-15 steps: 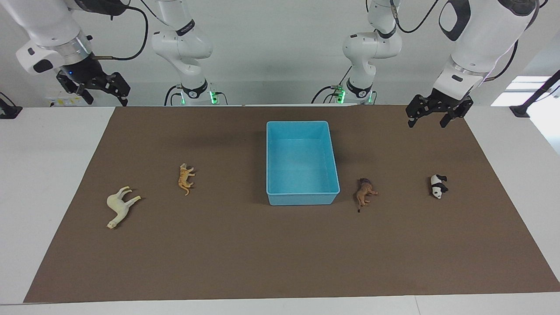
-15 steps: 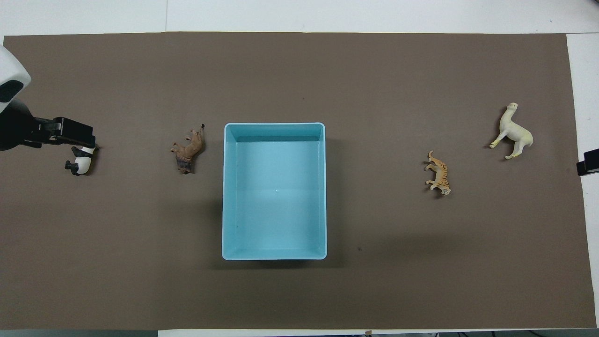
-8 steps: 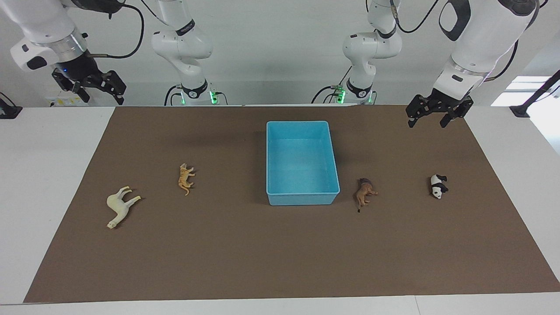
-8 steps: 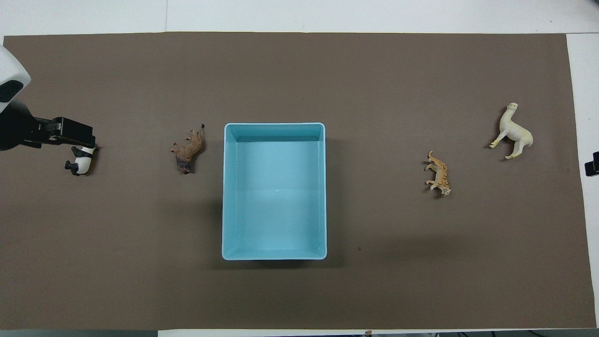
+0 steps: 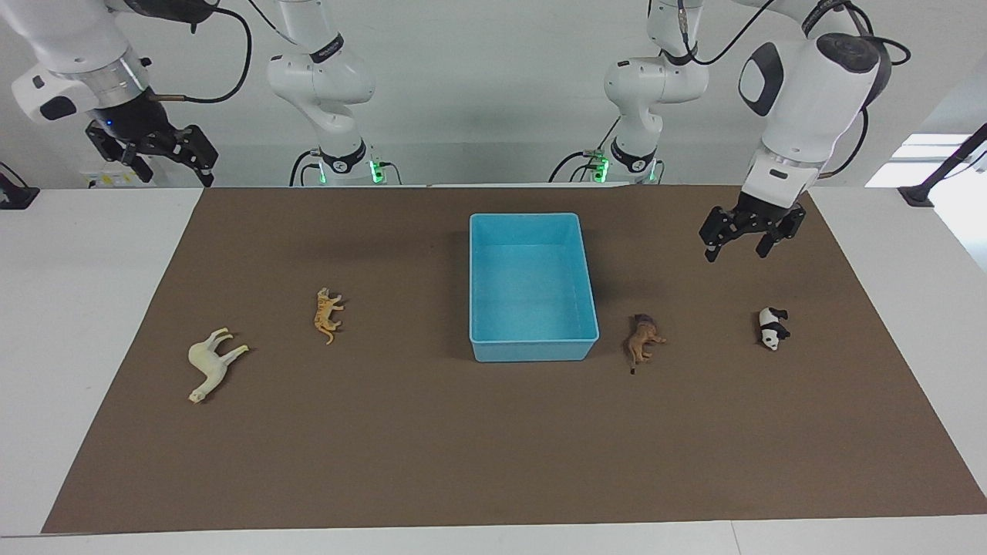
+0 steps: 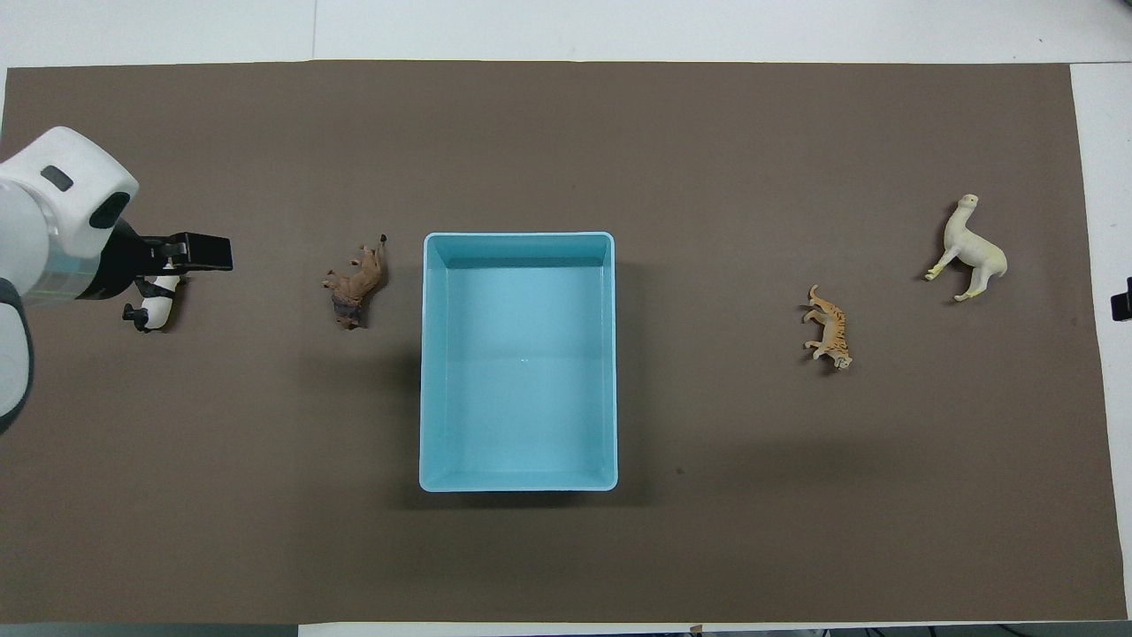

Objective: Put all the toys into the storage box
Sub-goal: 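Grasp the brown lion with the left gripper and drop it into the box, then withdraw the left gripper while the right gripper grasps the cream llama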

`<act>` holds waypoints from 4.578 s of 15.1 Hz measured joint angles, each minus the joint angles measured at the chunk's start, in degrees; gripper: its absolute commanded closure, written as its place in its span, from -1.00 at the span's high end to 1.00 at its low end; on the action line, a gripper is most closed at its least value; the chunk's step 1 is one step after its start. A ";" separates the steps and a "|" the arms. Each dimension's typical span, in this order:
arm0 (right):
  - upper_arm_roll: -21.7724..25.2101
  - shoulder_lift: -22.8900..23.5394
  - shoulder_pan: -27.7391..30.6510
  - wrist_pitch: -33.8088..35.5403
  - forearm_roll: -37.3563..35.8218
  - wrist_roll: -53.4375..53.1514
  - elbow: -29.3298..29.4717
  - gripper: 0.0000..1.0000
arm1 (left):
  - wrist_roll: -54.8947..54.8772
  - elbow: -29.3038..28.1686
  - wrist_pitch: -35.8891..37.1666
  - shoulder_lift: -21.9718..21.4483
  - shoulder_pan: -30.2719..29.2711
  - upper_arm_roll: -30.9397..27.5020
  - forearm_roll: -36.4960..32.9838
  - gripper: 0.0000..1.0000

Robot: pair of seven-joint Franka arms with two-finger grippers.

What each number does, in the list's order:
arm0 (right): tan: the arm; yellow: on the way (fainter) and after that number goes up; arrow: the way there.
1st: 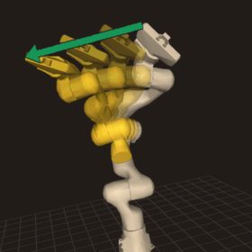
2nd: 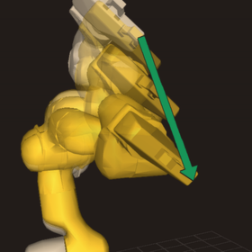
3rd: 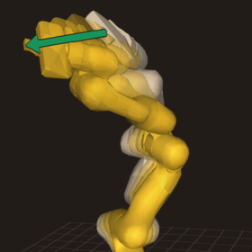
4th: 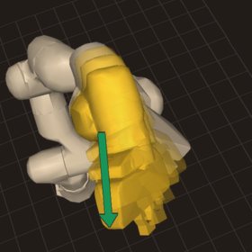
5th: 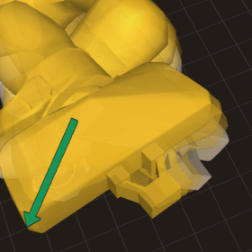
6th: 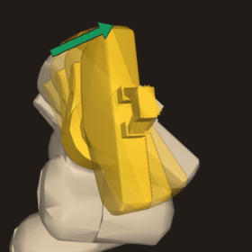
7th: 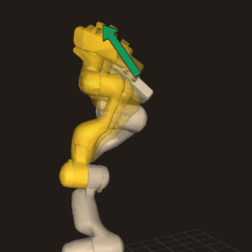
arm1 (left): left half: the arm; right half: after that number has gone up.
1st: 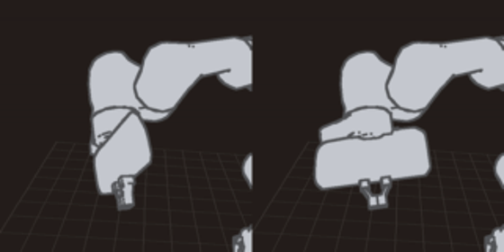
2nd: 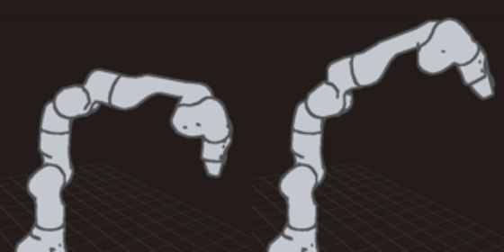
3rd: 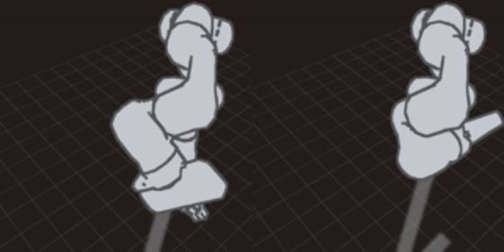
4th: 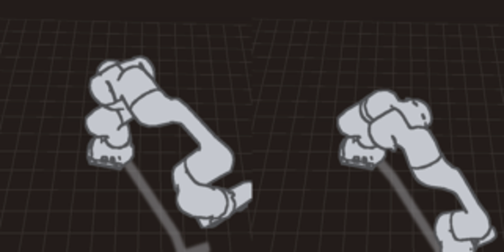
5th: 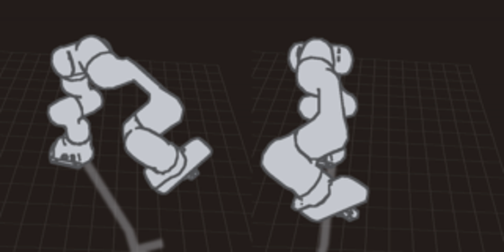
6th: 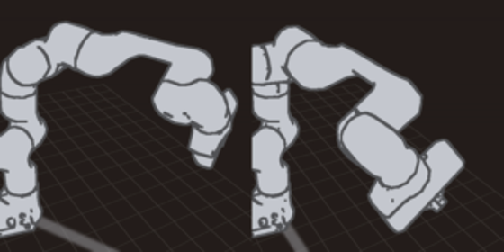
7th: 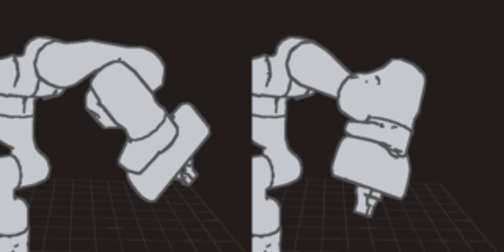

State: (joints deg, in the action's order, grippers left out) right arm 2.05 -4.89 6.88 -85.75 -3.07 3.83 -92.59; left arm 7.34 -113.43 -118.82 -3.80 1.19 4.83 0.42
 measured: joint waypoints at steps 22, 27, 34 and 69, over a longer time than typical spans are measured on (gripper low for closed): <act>0.02 20.02 7.57 -50.44 -0.01 37.63 -21.57 1.00 | 1.82 -13.75 -25.48 14.15 7.64 0.72 0.00 1.00; -0.03 24.70 7.99 -54.78 0.58 39.55 -21.39 0.97 | 2.35 -13.64 -26.49 14.94 7.56 0.37 0.00 0.21; -0.08 25.17 7.98 -56.92 0.77 45.44 -21.37 0.29 | 3.11 -13.48 -26.61 14.92 7.55 0.36 0.00 -1.00; -1.74 9.66 -23.27 -19.60 1.55 -11.42 -1.75 -1.00 | -2.24 5.40 7.99 4.11 -3.99 2.62 2.07 1.00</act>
State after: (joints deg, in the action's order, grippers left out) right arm 0.32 4.77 -16.39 -105.35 -1.51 -7.58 -94.34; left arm 5.10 -108.04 -110.83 0.31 -2.81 7.45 2.49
